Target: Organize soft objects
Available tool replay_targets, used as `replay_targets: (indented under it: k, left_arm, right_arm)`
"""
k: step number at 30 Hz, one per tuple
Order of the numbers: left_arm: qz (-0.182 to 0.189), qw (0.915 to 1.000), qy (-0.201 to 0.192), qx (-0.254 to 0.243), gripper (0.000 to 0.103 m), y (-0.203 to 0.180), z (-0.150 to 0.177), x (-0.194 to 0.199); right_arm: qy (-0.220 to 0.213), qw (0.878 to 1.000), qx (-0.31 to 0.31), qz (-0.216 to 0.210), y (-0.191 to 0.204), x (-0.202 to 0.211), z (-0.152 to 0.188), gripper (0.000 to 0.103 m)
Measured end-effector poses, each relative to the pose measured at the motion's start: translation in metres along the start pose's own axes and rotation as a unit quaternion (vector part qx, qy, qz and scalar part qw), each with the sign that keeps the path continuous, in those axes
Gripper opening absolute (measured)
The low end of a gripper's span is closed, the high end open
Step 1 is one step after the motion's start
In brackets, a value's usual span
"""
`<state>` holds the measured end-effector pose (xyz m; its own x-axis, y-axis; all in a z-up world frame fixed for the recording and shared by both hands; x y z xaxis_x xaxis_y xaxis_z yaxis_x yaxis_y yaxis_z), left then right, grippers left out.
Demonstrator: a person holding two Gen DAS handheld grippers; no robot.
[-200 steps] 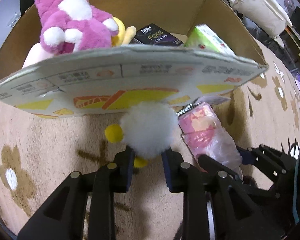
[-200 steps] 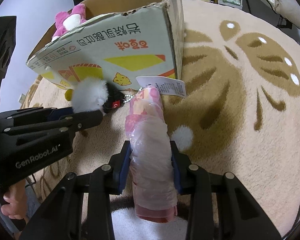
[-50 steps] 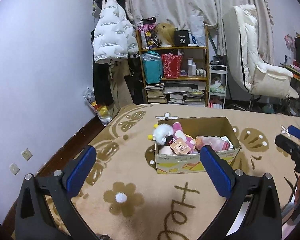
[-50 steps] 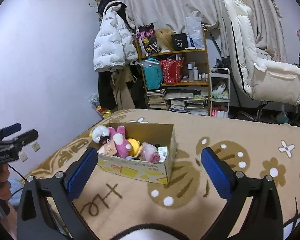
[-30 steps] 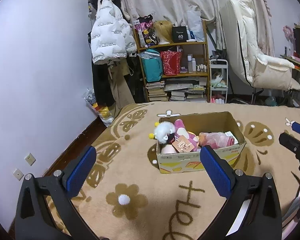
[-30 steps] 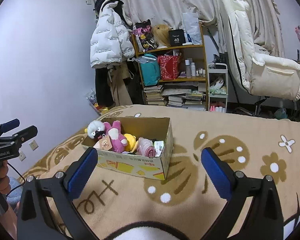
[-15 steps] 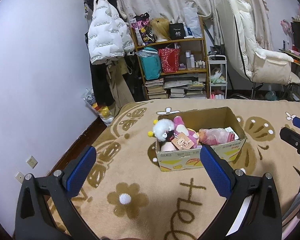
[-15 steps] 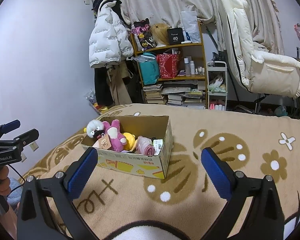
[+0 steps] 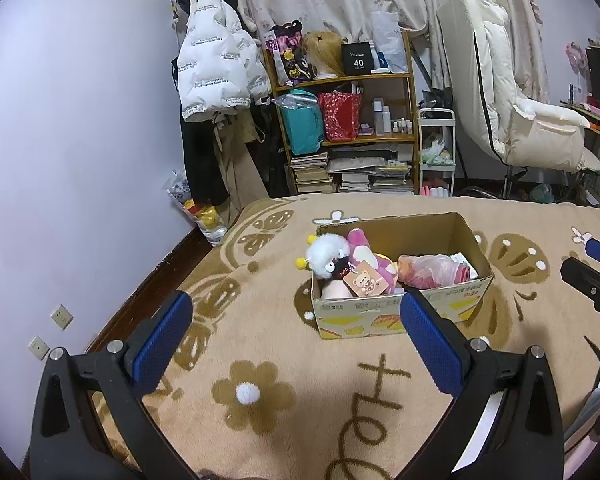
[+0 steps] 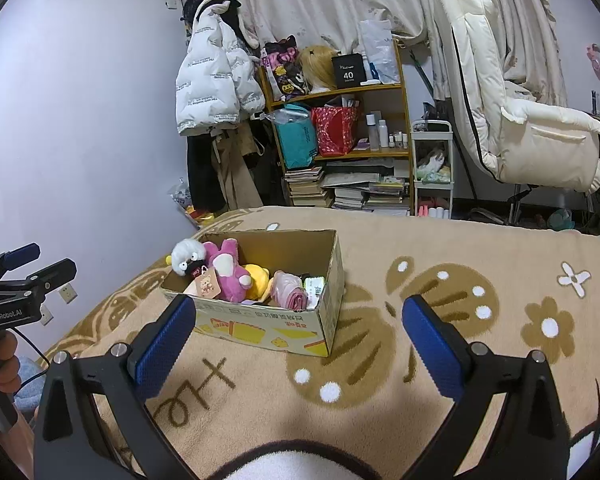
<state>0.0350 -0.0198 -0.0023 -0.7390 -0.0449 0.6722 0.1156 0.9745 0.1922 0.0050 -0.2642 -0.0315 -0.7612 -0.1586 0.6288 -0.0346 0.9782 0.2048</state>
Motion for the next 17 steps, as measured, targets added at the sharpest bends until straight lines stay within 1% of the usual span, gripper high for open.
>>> replay_targets:
  k: [17]
  left_arm:
    - [0.001,1.0000,0.005,-0.002,0.103,-0.0011,0.0001,-0.0018]
  right_arm:
    - [0.000,1.000,0.000,-0.001,-0.0007,0.0007,-0.0014,0.103]
Point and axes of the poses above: each gripper's, at about its wrist camera, not at the fingertips, and x roughly against the way its jaws point, y to its left, z to its underside, the point moved 4 cm from there along -x, roughly the way its jaws point, and after that the axes turned 11 degrees about y, right-handed, at the moved point
